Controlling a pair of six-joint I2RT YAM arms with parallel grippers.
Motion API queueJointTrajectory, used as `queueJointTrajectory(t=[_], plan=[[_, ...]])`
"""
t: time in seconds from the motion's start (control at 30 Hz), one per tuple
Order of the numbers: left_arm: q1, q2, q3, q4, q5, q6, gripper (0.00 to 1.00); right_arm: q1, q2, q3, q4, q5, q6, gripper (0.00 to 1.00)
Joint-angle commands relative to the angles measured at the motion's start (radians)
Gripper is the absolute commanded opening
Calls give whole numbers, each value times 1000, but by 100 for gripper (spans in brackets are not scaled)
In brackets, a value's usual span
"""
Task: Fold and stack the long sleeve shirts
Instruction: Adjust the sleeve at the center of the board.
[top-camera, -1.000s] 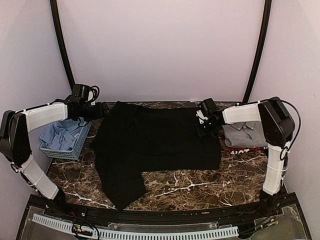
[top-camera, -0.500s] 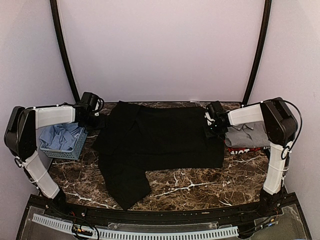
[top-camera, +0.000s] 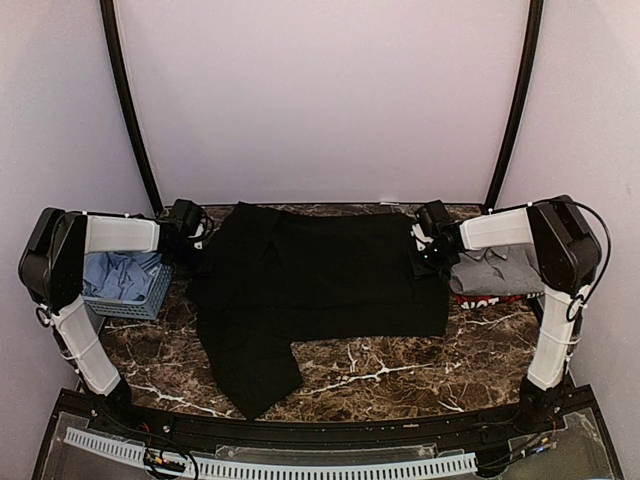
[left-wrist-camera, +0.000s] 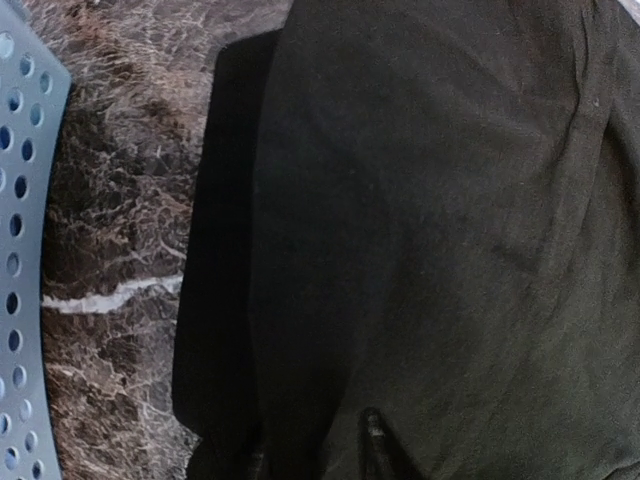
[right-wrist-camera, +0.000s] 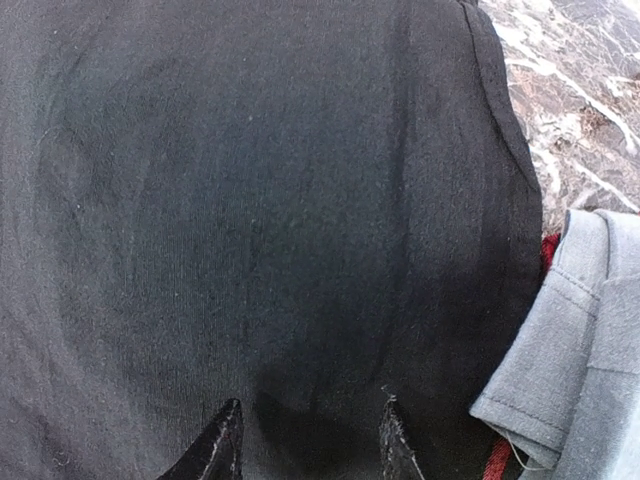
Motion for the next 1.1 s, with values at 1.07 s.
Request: queueJointTrajectory(t=[1.07], plan=[[63, 405, 793, 390, 385, -103, 0, 7, -139, 8, -40, -38, -2, 45]])
